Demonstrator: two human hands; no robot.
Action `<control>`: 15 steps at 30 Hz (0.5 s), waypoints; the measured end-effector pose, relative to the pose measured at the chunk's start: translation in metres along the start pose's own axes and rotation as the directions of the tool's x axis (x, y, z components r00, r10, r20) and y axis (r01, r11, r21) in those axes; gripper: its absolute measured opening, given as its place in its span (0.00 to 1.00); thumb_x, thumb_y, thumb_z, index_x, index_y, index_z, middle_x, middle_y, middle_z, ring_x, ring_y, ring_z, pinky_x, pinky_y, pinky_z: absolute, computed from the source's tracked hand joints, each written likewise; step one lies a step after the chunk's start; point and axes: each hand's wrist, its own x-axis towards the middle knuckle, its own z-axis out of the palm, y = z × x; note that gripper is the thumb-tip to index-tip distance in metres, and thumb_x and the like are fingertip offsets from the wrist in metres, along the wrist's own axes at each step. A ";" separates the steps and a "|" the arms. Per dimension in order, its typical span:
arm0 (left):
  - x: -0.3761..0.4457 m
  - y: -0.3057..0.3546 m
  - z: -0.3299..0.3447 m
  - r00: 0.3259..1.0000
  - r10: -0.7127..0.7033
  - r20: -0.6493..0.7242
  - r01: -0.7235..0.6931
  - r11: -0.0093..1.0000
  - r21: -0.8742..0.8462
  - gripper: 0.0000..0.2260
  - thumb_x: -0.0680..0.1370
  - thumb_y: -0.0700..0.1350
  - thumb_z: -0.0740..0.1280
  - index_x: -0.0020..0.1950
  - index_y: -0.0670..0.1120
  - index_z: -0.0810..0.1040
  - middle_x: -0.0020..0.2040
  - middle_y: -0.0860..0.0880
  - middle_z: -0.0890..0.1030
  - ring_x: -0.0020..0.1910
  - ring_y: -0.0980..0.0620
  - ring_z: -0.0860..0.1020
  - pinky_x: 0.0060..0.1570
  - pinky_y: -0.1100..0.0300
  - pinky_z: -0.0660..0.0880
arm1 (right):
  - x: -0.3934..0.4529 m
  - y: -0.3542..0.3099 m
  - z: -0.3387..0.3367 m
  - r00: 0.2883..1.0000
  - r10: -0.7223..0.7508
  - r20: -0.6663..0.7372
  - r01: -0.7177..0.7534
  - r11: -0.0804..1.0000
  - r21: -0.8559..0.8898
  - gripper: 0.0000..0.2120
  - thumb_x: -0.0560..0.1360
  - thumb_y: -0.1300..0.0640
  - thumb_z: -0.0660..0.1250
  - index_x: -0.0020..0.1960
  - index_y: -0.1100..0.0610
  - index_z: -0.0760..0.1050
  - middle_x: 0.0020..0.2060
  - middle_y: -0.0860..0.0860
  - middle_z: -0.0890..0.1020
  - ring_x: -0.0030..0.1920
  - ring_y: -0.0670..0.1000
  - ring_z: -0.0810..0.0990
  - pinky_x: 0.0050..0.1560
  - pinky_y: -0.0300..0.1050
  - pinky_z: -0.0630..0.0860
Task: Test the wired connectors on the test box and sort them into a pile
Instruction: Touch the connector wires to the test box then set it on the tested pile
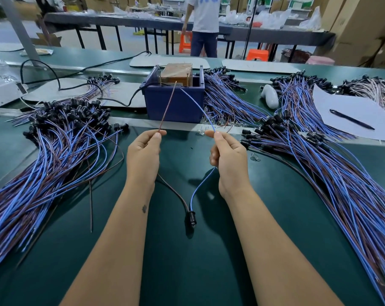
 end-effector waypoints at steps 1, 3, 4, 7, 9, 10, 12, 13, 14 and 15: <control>0.000 -0.001 0.000 1.000 0.007 -0.003 -0.007 1.000 0.007 0.14 0.81 0.44 0.63 0.41 0.56 0.83 0.26 0.58 0.64 0.25 0.59 0.60 0.24 0.67 0.59 | 0.000 0.001 0.000 1.000 -0.010 0.001 0.010 1.000 -0.003 0.14 0.81 0.59 0.61 0.44 0.51 0.83 0.24 0.45 0.66 0.27 0.44 0.64 0.28 0.35 0.64; 0.001 -0.001 0.000 1.000 0.017 -0.007 -0.017 1.000 0.012 0.12 0.81 0.44 0.63 0.44 0.55 0.83 0.27 0.58 0.64 0.25 0.59 0.60 0.24 0.67 0.59 | 0.001 0.001 0.000 1.000 -0.024 0.002 0.024 1.000 0.002 0.14 0.81 0.60 0.61 0.44 0.50 0.83 0.24 0.45 0.66 0.27 0.45 0.64 0.28 0.35 0.64; 0.001 -0.001 0.000 1.000 0.020 -0.010 -0.020 1.000 0.010 0.12 0.81 0.44 0.63 0.44 0.55 0.83 0.28 0.57 0.65 0.26 0.59 0.61 0.24 0.67 0.59 | 0.001 0.002 0.000 1.000 -0.026 0.000 0.026 1.000 0.004 0.14 0.81 0.60 0.61 0.44 0.50 0.83 0.25 0.45 0.67 0.27 0.45 0.64 0.28 0.36 0.64; 0.001 -0.001 0.001 0.999 0.034 -0.023 -0.034 0.999 0.019 0.12 0.81 0.44 0.65 0.43 0.56 0.84 0.32 0.55 0.69 0.28 0.61 0.66 0.27 0.68 0.64 | 0.002 0.002 0.000 1.000 -0.015 -0.011 0.015 1.000 0.003 0.14 0.81 0.61 0.60 0.45 0.50 0.82 0.26 0.46 0.68 0.27 0.44 0.64 0.29 0.36 0.64; 0.001 -0.002 0.001 0.999 0.043 -0.029 -0.042 0.999 0.018 0.12 0.81 0.44 0.65 0.43 0.57 0.84 0.33 0.54 0.70 0.29 0.62 0.68 0.28 0.69 0.66 | 0.003 0.002 0.000 1.000 -0.006 -0.017 0.007 1.000 0.008 0.15 0.80 0.62 0.59 0.45 0.49 0.82 0.27 0.47 0.70 0.27 0.44 0.65 0.29 0.37 0.64; 0.002 -0.002 0.001 0.999 0.044 -0.031 -0.044 0.999 0.013 0.12 0.81 0.44 0.65 0.44 0.57 0.84 0.33 0.54 0.71 0.29 0.62 0.69 0.28 0.69 0.66 | 0.003 0.002 0.001 1.000 -0.004 -0.018 0.004 1.000 0.008 0.16 0.80 0.63 0.59 0.45 0.49 0.83 0.28 0.47 0.70 0.27 0.44 0.65 0.29 0.37 0.64; 0.003 -0.003 0.000 0.999 0.037 -0.036 -0.037 0.999 -0.002 0.11 0.81 0.44 0.65 0.44 0.56 0.84 0.33 0.54 0.71 0.29 0.61 0.69 0.28 0.69 0.67 | 0.002 0.002 0.001 1.000 -0.001 -0.021 0.001 1.000 0.003 0.16 0.80 0.63 0.59 0.45 0.49 0.83 0.29 0.47 0.71 0.27 0.43 0.66 0.29 0.36 0.65; 0.004 -0.003 0.000 0.999 0.026 -0.039 -0.026 1.000 -0.013 0.11 0.81 0.44 0.65 0.45 0.55 0.84 0.33 0.54 0.71 0.28 0.61 0.69 0.27 0.69 0.67 | 0.002 0.001 0.001 1.000 0.001 -0.022 -0.001 1.000 -0.002 0.16 0.80 0.63 0.59 0.46 0.49 0.82 0.29 0.46 0.71 0.27 0.43 0.66 0.29 0.36 0.65; 0.005 -0.004 -0.001 0.999 0.008 -0.045 -0.009 1.000 -0.024 0.10 0.81 0.43 0.65 0.45 0.55 0.84 0.32 0.54 0.71 0.28 0.60 0.68 0.27 0.68 0.68 | 0.002 0.001 0.001 1.000 0.002 -0.021 -0.002 1.000 -0.009 0.15 0.81 0.62 0.59 0.47 0.49 0.82 0.28 0.46 0.71 0.27 0.43 0.66 0.28 0.35 0.66; 0.007 -0.005 -0.001 0.998 -0.015 -0.054 0.014 0.999 -0.033 0.10 0.81 0.43 0.65 0.46 0.54 0.84 0.31 0.54 0.71 0.27 0.60 0.69 0.27 0.68 0.70 | 0.001 0.001 0.001 1.000 0.003 -0.021 -0.003 1.000 -0.018 0.14 0.81 0.62 0.59 0.48 0.49 0.82 0.27 0.45 0.71 0.27 0.43 0.66 0.28 0.34 0.66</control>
